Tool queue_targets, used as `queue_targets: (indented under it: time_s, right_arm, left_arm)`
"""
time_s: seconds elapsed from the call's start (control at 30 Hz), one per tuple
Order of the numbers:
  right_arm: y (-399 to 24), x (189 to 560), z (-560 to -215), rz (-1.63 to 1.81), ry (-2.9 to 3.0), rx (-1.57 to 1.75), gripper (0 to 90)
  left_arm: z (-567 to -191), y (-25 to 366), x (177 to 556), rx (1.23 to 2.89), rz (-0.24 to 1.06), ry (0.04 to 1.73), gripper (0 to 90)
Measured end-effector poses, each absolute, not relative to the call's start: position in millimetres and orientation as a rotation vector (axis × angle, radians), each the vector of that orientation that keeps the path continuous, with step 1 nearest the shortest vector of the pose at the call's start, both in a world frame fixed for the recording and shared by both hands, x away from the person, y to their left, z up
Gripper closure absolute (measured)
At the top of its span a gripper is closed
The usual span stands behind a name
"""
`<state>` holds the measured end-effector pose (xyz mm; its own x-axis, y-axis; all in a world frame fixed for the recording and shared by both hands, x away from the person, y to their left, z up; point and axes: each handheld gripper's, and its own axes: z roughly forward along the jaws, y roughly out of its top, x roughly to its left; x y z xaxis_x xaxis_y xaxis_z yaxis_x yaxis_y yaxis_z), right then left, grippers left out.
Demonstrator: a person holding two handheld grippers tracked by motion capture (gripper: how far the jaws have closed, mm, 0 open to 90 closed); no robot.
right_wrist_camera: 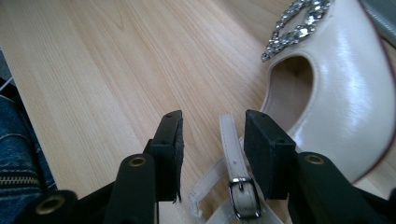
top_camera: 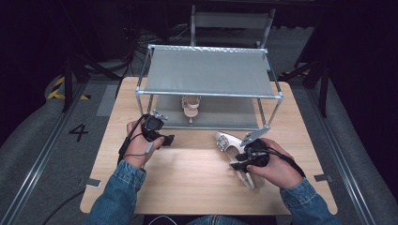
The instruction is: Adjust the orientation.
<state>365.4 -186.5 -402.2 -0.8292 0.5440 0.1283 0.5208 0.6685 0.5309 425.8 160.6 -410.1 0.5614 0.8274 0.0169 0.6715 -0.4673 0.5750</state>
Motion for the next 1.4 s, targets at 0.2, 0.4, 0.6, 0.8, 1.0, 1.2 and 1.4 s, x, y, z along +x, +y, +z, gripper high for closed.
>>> queue_targets:
  time_s: [0.2, 0.4, 0.6, 0.8, 1.0, 1.2, 1.4]
  right_arm:
    - [-174, 369, -414, 0.824, 2.853, 0.883, 58.8]
    - [-168, 374, -427, 0.75, 2.869, 0.861, 61.7]
    - [-162, 374, -434, 0.703, 2.885, 0.826, 69.3]
    - [-161, 373, -433, 0.653, 2.858, 0.767, 81.4]
    - [-165, 370, -426, 0.696, 2.824, 0.769, 81.9]
    - [-173, 364, -411, 0.734, 2.784, 0.769, 82.0]
    - [-184, 360, -396, 0.767, 2.73, 0.78, 81.9]
  left_arm:
    - [-411, 163, 423, 2.288, 0.399, 1.211, 25.3]
    - [-412, 166, 422, 2.29, 0.414, 1.22, 25.3]
    - [-412, 163, 421, 2.304, 0.402, 1.209, 25.0]
    - [-414, 164, 423, 2.31, 0.403, 1.197, 24.8]
    - [-415, 160, 424, 2.318, 0.39, 1.189, 24.5]
    - [-416, 158, 426, 2.328, 0.385, 1.181, 24.1]
    - [-415, 157, 428, 2.322, 0.393, 1.175, 24.1]
